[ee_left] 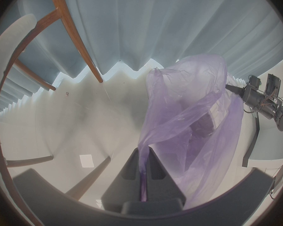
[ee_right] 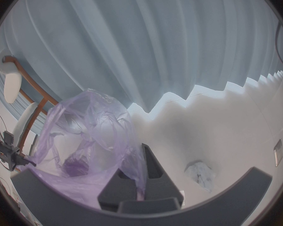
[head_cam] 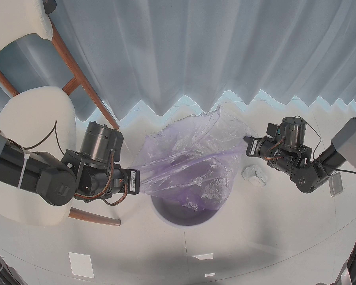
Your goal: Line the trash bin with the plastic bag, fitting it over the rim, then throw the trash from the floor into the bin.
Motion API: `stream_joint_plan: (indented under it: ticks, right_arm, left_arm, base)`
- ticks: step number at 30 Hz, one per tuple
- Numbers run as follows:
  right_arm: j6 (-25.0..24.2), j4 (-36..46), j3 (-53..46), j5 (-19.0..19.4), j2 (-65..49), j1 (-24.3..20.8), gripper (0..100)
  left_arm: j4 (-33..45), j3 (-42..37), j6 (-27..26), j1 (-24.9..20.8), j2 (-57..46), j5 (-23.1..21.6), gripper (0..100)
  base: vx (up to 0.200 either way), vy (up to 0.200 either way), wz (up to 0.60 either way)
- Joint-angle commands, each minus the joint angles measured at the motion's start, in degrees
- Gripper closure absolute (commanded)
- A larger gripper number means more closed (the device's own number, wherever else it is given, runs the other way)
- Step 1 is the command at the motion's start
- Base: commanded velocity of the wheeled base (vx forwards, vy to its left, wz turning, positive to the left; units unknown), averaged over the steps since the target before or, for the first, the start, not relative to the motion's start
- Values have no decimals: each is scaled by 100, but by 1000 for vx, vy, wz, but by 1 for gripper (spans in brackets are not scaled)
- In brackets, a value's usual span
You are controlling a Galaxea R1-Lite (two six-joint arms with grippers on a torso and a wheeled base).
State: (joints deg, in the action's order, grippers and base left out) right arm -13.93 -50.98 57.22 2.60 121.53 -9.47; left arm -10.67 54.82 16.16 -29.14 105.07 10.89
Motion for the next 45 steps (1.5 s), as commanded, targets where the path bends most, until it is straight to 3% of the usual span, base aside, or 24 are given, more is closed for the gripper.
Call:
stream_joint_plan:
  ticks: [1, 2, 6, 10, 16, 21, 28, 41, 42, 45]
  right_arm:
    - [-153, -254, -273, 136, 46, -2, 0]
    - [-540, -395, -677, 391, -463, -20, 0]
    - [-1217, 80, -1205, 1006, -1562, -222, 0]
    - [-1586, 1222, -1416, 1059, -2274, -327, 0]
    - [-2175, 2338, -1380, 1525, -2643, -371, 0]
    - [-2360, 2804, -1143, 1507, -2397, -547, 0]
    - [-2737, 2857, -563, 1472, -1817, -652, 0]
    - [-2781, 3006, 333, 1129, -982, -661, 0]
    - [-2790, 3006, 342, 1120, -973, -661, 100]
    - [-2843, 3015, 351, 1103, -999, -705, 100]
  left_arm:
    - [-6, -112, 10, -110, 31, 19, 100]
    - [3, -235, 1, -171, -233, 19, 100]
    - [12, -358, -17, -294, -452, 115, 100]
    - [3, -481, -43, -418, -540, 362, 100]
    - [-6, -525, -70, -497, -567, 370, 100]
    - [-6, -525, -105, -620, -637, 379, 100]
    - [3, -560, -114, -822, -707, 520, 100]
    - [-6, -560, -122, -831, -760, 546, 100]
    - [-6, -560, -122, -831, -769, 546, 100]
    - [3, -560, -122, -831, -786, 546, 100]
  base:
    - [0, 0, 0]
    - [0, 0, 0]
    - [0, 0, 0]
    - [0, 0, 0]
    - [0, 0, 0]
    - [0, 0, 0]
    - [0, 0, 0]
    - [0, 0, 0]
    - [0, 0, 0]
    - [0, 0, 0]
